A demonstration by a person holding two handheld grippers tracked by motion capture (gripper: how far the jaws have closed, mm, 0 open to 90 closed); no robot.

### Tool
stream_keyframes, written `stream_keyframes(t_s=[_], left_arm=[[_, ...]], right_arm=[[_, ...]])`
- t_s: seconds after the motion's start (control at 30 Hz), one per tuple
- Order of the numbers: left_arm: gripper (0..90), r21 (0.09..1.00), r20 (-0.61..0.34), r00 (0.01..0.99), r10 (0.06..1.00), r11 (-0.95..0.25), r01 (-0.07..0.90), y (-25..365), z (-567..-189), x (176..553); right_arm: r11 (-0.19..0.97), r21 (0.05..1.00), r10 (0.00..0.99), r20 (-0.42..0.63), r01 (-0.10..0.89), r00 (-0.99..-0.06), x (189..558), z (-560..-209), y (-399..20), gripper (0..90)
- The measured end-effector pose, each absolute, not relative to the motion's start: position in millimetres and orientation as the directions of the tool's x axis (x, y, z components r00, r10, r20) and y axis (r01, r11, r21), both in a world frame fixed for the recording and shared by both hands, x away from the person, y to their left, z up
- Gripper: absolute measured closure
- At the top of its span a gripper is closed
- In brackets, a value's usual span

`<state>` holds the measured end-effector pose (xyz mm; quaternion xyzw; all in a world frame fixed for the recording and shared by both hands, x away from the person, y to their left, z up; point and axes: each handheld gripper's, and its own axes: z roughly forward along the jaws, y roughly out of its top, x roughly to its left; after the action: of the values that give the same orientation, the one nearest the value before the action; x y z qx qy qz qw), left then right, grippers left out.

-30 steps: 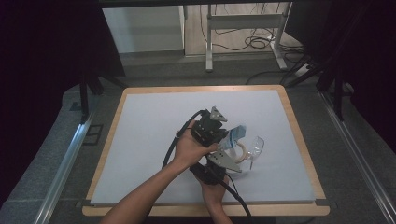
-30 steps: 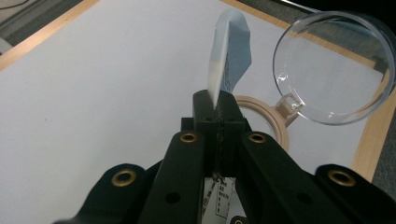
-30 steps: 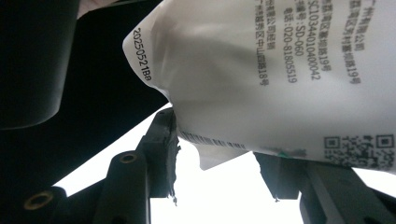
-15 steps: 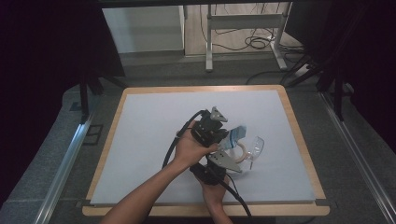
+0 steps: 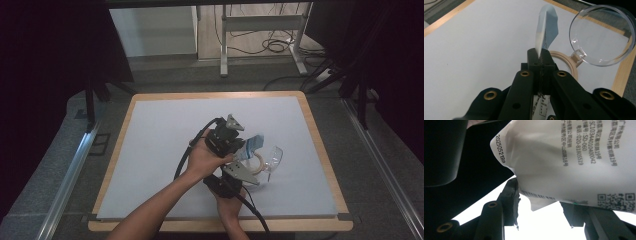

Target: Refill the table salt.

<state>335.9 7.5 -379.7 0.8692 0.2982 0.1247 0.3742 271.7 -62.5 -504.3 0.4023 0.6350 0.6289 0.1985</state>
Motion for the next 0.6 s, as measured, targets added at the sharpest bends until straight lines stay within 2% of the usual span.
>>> stream_keyframes(t_s=[0.6], left_arm=[[89.9, 0.715, 0.008, 0.796, 0.605, -0.560, 0.418, 5.8, -376.7, 336.3]], right_arm=[[-0.131, 0.958, 0.760, 0.263, 0.256, -0.594, 271.5, -501.9, -61.8, 52.7]])
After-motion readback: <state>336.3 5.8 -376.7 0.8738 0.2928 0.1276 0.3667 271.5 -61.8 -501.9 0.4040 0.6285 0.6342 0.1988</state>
